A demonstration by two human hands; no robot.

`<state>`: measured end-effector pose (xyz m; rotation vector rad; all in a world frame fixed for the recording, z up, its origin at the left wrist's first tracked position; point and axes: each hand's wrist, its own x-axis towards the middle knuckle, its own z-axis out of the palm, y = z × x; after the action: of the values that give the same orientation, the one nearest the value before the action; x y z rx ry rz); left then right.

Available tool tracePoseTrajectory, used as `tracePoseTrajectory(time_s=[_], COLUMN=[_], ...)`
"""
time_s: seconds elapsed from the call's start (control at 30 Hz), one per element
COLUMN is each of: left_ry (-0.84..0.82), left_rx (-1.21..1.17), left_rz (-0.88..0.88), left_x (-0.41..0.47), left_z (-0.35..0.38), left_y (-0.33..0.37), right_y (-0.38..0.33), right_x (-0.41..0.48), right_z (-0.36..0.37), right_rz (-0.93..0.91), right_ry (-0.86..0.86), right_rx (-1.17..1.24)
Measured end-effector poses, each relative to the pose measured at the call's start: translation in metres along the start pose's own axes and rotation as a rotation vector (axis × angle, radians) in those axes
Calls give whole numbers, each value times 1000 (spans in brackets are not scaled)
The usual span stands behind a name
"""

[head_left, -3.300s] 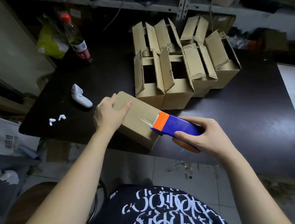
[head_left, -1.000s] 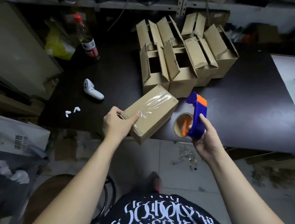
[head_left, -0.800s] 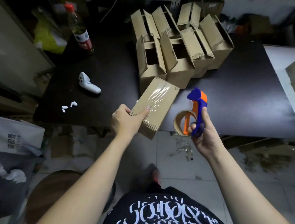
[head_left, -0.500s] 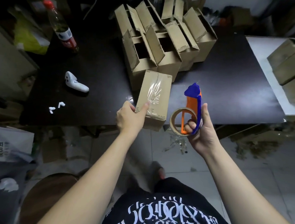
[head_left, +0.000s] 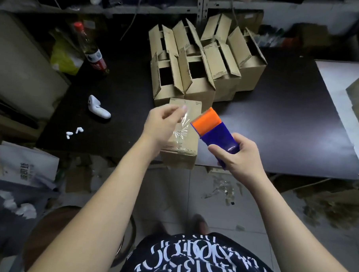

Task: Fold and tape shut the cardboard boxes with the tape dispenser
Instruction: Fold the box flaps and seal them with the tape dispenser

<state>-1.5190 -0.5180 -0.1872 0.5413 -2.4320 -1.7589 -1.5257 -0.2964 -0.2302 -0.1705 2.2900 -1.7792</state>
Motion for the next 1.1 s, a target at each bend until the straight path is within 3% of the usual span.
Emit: tracePoseTrajectory(time_s=[0.17,0.3,0.67,0.93,1.1], left_ry=[-302,-314,-78,-54,150], left_rx=[-172,-184,105,156,145], left_rz=[-69,-27,230,304,301], left_x=[10,12,8,4,16], left_z=[4,1,6,2,-33], left_y=[22,20,26,24,33], right_y=[4,4,0,12,46], right_x=[6,7,4,-1,-9], right_z=[-10,-9,-2,5,-6], right_rz=[-120,-161,-254,-298,-196], right_ry=[-44,-47,51,73,103], right_rx=[-97,-79,-189,-260,-321])
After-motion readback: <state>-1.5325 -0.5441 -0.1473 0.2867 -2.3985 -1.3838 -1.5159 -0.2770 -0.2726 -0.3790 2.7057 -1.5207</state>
